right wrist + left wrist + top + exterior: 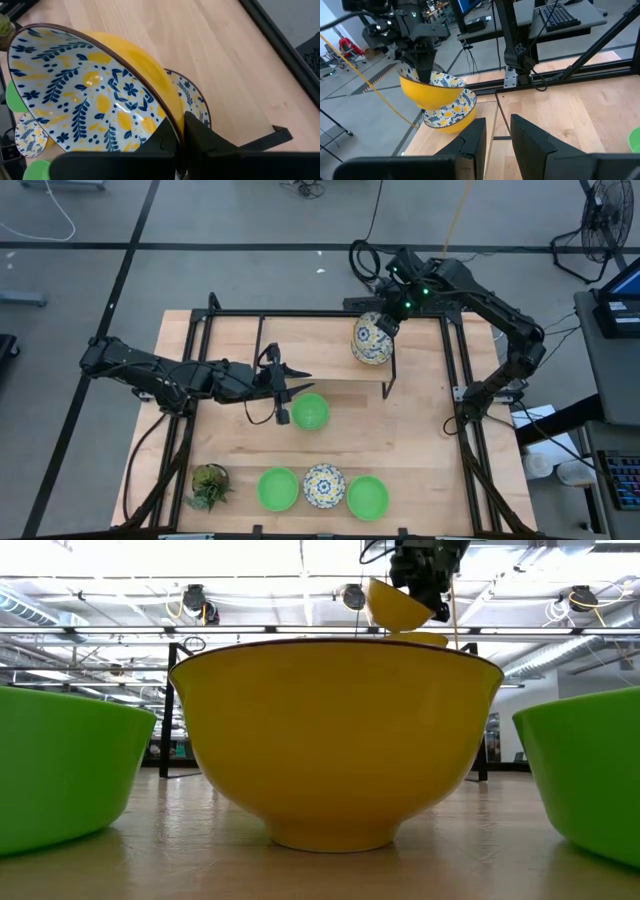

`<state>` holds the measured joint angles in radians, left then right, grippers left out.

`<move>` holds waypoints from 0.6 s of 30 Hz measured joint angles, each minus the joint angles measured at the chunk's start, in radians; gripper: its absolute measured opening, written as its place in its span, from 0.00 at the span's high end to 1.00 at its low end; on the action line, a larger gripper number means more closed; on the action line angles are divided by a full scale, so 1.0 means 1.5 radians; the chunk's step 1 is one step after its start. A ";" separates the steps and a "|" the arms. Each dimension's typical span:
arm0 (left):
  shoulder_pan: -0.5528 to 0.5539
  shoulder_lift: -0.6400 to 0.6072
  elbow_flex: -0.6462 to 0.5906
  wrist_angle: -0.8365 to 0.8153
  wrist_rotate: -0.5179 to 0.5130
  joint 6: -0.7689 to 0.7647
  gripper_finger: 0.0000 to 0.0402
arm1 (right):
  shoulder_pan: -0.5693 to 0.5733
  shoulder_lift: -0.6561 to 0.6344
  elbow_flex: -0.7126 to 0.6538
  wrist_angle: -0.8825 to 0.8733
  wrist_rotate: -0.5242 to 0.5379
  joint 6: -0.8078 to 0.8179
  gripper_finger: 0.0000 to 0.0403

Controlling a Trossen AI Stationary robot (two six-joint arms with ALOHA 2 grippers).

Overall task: Pick & Place Mini bowls
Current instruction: Stack the top white bowl on top of the white bowl on the shelf

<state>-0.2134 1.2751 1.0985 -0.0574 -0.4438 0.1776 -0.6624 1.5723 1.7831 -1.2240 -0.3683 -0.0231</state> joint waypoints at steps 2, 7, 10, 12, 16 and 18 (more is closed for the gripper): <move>0.000 0.000 0.000 0.000 0.000 0.000 0.78 | 0.000 0.000 -0.008 0.000 0.000 -0.001 1.00; 0.000 0.000 0.000 0.000 0.000 0.000 0.78 | 0.000 0.000 -0.022 0.000 0.000 -0.005 1.00; 0.000 0.000 0.000 0.000 0.000 0.000 0.78 | 0.000 0.000 -0.029 0.000 0.004 -0.008 1.00; 0.000 0.000 0.000 0.000 0.000 0.000 0.78 | 0.000 0.000 -0.036 -0.001 0.022 -0.014 1.00; 0.000 0.000 0.000 0.000 0.000 0.000 0.78 | 0.000 0.000 -0.049 -0.012 0.035 -0.021 1.00; 0.000 0.000 0.000 0.000 0.000 0.000 0.78 | 0.000 0.000 -0.053 -0.013 0.036 -0.025 1.00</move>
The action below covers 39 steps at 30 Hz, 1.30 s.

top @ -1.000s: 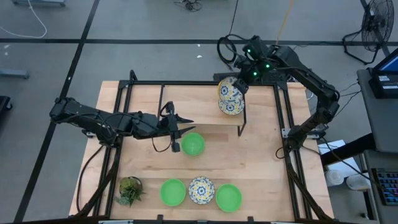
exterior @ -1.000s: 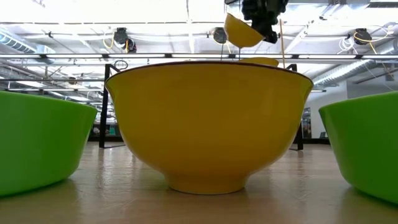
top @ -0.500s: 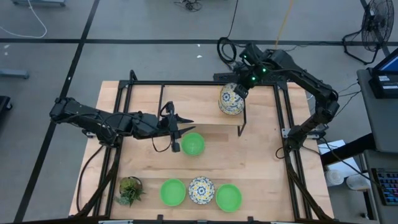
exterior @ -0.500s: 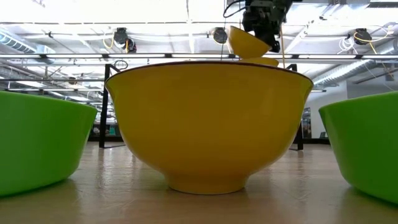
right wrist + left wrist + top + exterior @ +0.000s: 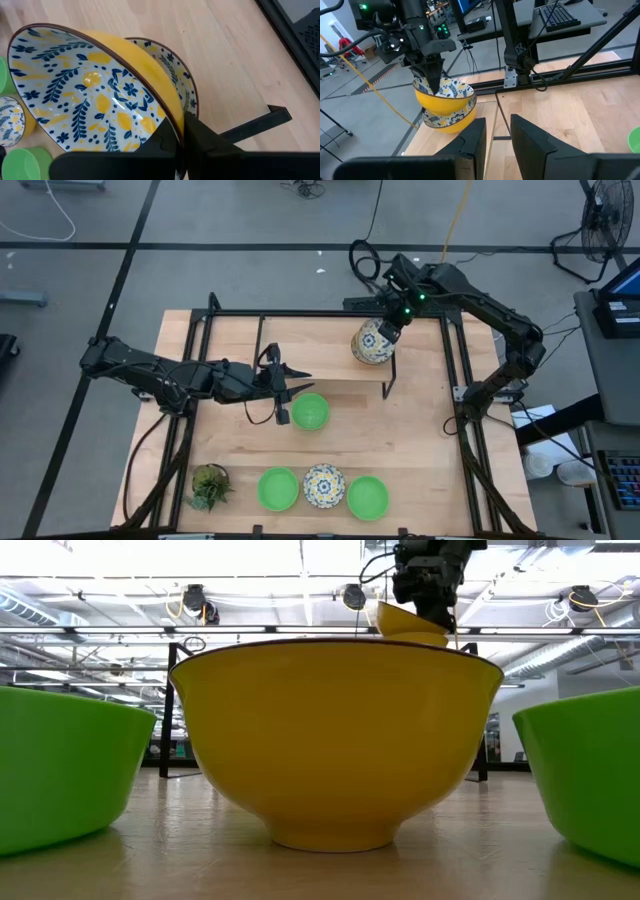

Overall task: Pick & Place Mini bowls
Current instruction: Stack the top white bowl on top of the white bowl on the shelf

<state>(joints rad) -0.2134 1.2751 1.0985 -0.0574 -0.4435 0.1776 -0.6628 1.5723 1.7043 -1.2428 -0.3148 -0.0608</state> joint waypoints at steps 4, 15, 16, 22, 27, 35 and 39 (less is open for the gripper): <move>0.000 0.000 0.000 0.000 0.000 0.000 0.78 | 0.000 0.000 -0.002 -0.005 0.000 -0.003 1.00; 0.000 0.000 0.000 0.000 0.000 0.000 0.78 | 0.000 0.000 -0.002 -0.008 0.026 -0.003 1.00; 0.000 0.000 0.000 0.000 0.000 0.000 0.78 | 0.000 0.000 -0.001 -0.008 0.030 -0.003 1.00; 0.000 0.000 0.000 0.000 0.000 0.000 0.78 | 0.001 0.000 -0.002 -0.004 0.037 -0.003 1.00; 0.000 0.000 0.000 0.000 0.000 0.000 0.78 | 0.001 0.000 -0.002 -0.002 0.037 -0.003 1.00; 0.000 0.000 0.000 0.000 0.000 0.000 0.78 | 0.003 0.000 -0.005 0.000 0.037 -0.003 1.00; 0.000 0.000 0.000 0.000 0.000 0.000 0.78 | 0.003 -0.001 -0.022 0.007 0.037 -0.002 1.00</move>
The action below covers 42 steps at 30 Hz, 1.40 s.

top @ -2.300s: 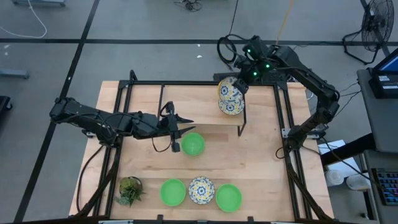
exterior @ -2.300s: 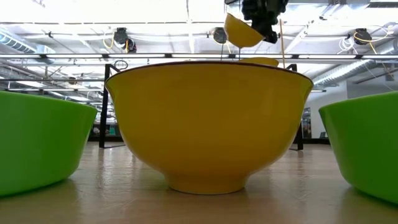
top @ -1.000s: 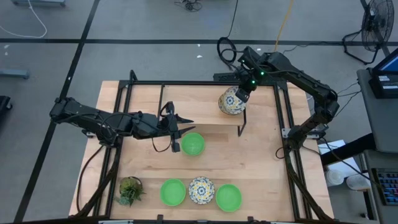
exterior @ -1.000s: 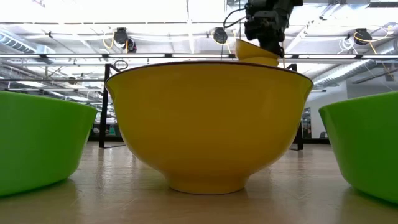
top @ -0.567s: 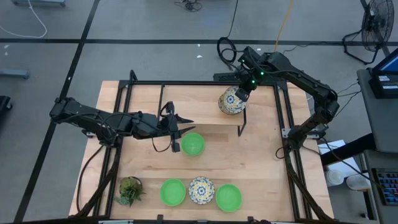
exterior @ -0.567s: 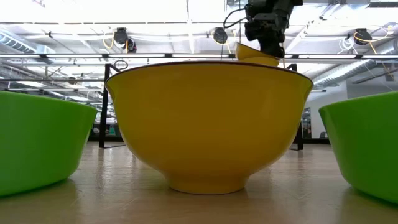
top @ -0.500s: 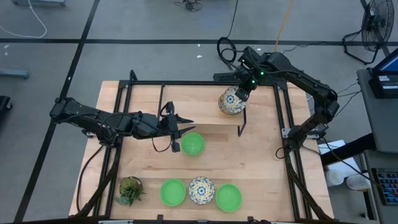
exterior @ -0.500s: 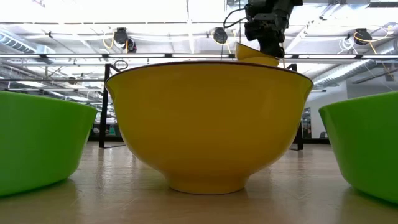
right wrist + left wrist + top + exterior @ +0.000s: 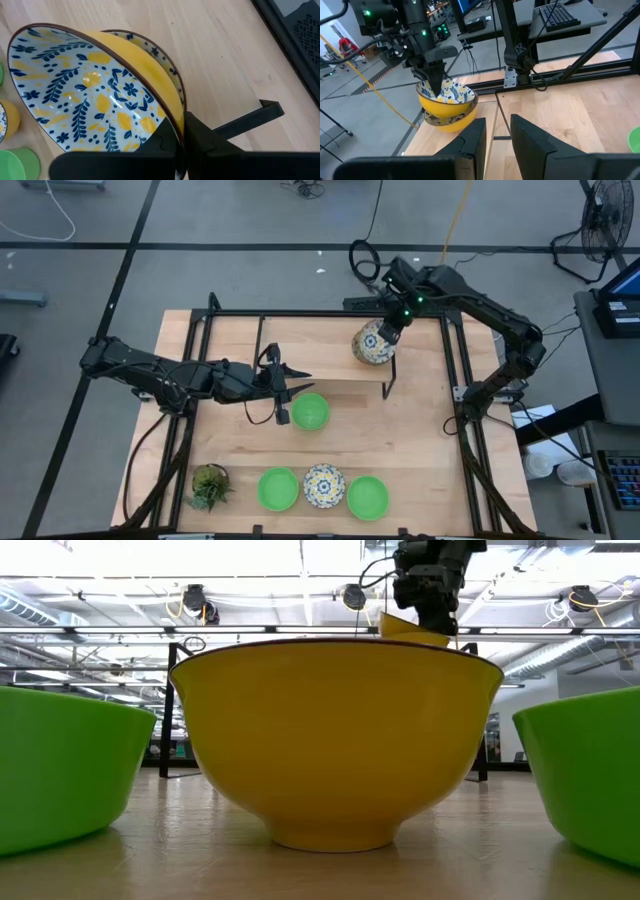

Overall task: Pick & Place Mini bowls
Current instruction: Stack the top white bowl on top of the white bowl on the shelf

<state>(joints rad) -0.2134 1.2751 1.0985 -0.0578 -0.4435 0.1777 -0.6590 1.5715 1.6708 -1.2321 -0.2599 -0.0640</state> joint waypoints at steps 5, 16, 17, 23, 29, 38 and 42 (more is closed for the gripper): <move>0.000 0.000 0.000 0.000 0.000 0.000 0.78 | 0.000 0.000 -0.025 0.018 -0.001 0.001 0.99; 0.000 0.000 0.000 -0.001 0.000 0.000 0.78 | 0.000 0.000 -0.029 0.026 -0.003 0.017 0.97; 0.000 0.000 0.000 -0.001 0.000 0.000 0.78 | 0.000 0.000 -0.029 0.025 -0.003 0.017 0.96; 0.000 0.000 0.000 -0.002 0.000 0.000 0.78 | 0.000 0.000 -0.030 0.025 -0.003 0.017 0.91; 0.000 0.000 0.000 -0.002 0.000 0.000 0.78 | 0.001 0.000 -0.030 0.025 -0.003 0.016 0.84; 0.000 0.000 0.000 -0.003 0.000 0.000 0.78 | 0.004 -0.003 -0.030 0.027 -0.002 0.017 0.74; 0.000 0.000 0.000 -0.003 0.000 0.000 0.78 | 0.009 -0.010 -0.030 0.050 -0.002 0.017 0.71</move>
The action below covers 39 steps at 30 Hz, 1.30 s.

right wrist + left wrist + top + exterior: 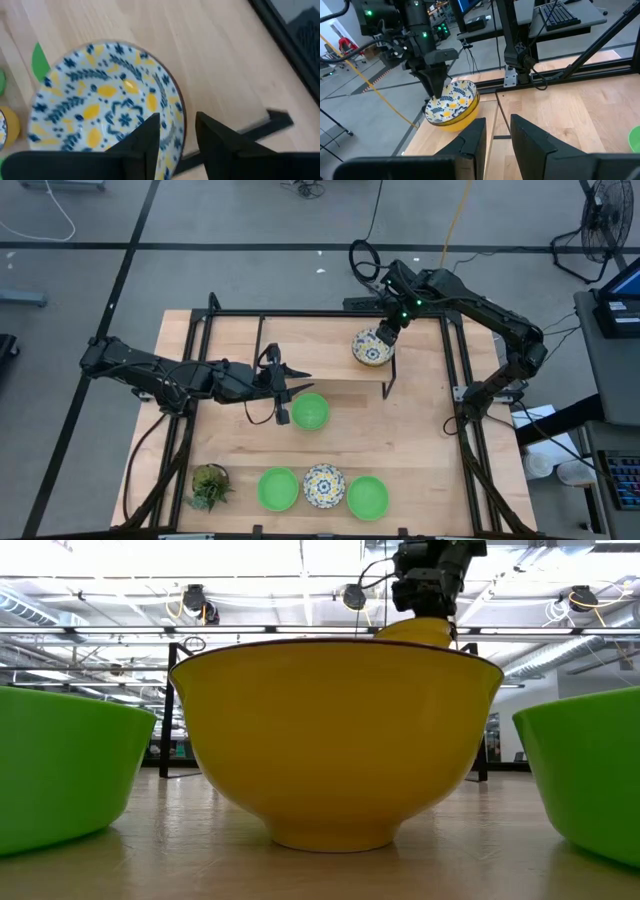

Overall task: Pick & Place Mini bowls
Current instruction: Stack the top white bowl on top of the white bowl on the shelf

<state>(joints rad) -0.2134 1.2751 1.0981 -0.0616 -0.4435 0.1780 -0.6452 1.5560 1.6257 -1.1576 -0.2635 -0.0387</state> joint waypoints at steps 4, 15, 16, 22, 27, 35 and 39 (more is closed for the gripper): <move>0.000 0.000 0.000 0.000 0.000 0.000 0.78 | 0.004 -0.011 0.000 0.027 0.000 0.000 0.69; 0.000 0.000 0.000 -0.009 0.000 0.000 0.78 | 0.060 -0.072 0.000 0.091 -0.003 -0.014 0.72; 0.000 0.000 0.000 -0.009 0.000 0.000 0.78 | 0.074 -0.079 0.000 0.086 -0.004 -0.020 0.74; 0.000 0.000 0.000 -0.011 0.000 -0.004 0.78 | 0.160 -0.129 -0.011 0.069 0.000 -0.042 0.91; 0.000 0.000 0.000 -0.011 0.000 -0.011 0.78 | 0.223 -0.187 -0.092 0.103 0.069 -0.014 0.98; 0.000 0.000 0.000 -0.011 0.000 -0.015 0.78 | 0.357 -0.350 -0.383 0.440 0.427 0.065 1.00; 0.000 0.000 0.000 -0.011 0.000 -0.015 0.78 | 0.423 -0.433 -0.542 0.687 0.528 -0.002 1.00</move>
<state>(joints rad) -0.2138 1.2755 1.0981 -0.0788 -0.4438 0.1555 -0.0105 0.9063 0.8130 -0.1275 0.5290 -0.0424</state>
